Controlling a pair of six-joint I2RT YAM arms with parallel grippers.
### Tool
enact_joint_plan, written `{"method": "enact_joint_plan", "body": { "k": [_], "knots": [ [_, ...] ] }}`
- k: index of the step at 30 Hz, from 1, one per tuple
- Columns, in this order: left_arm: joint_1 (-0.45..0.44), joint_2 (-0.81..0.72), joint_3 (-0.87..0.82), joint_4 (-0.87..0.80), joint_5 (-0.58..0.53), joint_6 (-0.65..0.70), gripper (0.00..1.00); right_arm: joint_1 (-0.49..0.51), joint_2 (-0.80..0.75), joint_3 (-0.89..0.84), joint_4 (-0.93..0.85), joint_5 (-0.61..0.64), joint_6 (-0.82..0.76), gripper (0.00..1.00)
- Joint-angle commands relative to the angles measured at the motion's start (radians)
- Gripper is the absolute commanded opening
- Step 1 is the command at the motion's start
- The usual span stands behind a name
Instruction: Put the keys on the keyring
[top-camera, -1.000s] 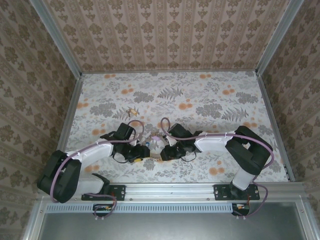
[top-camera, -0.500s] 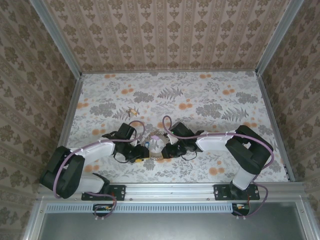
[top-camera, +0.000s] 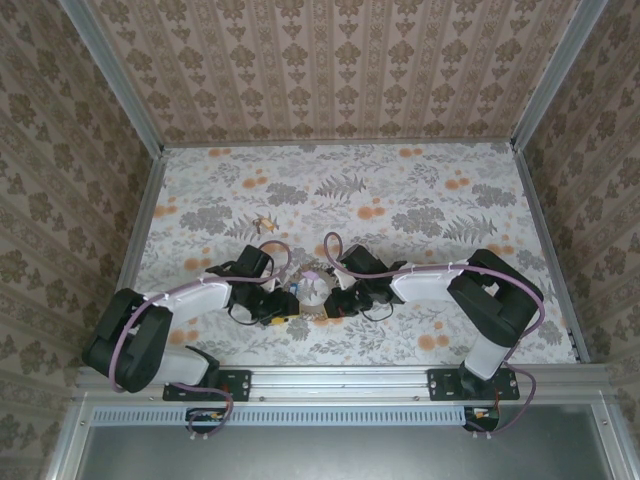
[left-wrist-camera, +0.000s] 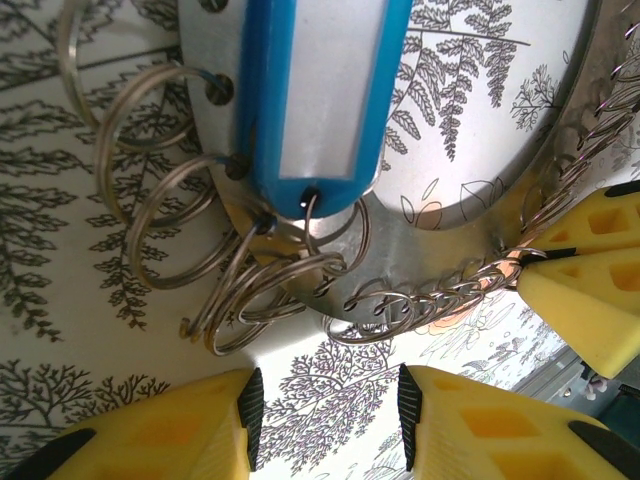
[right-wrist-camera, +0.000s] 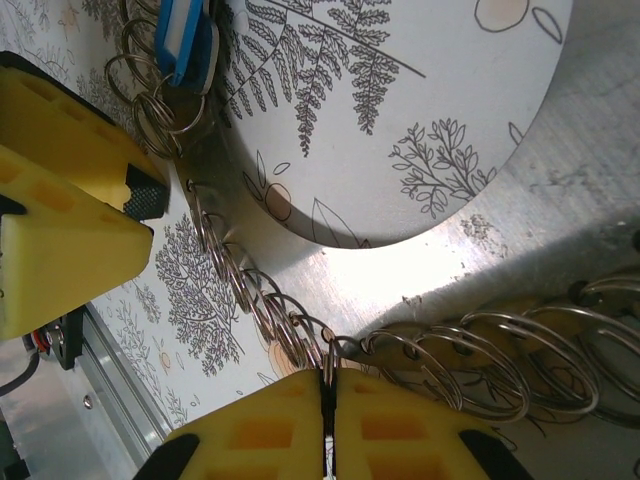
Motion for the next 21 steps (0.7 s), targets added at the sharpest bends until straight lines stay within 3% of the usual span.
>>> {"method": "enact_joint_plan", "body": {
  "k": [1, 4, 13, 21],
  "knots": [
    [-0.004, 0.004, 0.018, 0.009, 0.008, -0.005, 0.43, -0.007, -0.016, -0.001, 0.008, 0.006, -0.025, 0.05],
    [-0.004, -0.030, 0.025, 0.012, 0.012, 0.004, 0.43, -0.007, -0.035, -0.004, -0.002, 0.032, -0.057, 0.00],
    [0.043, -0.178, 0.117, -0.102, -0.013, 0.070, 0.43, 0.001, -0.168, -0.027, -0.024, 0.215, -0.258, 0.00],
    [0.120, -0.254, 0.248, -0.126, 0.044, 0.175, 0.51, 0.000, -0.310, -0.154, 0.265, 0.244, -0.433, 0.00]
  ]
}}
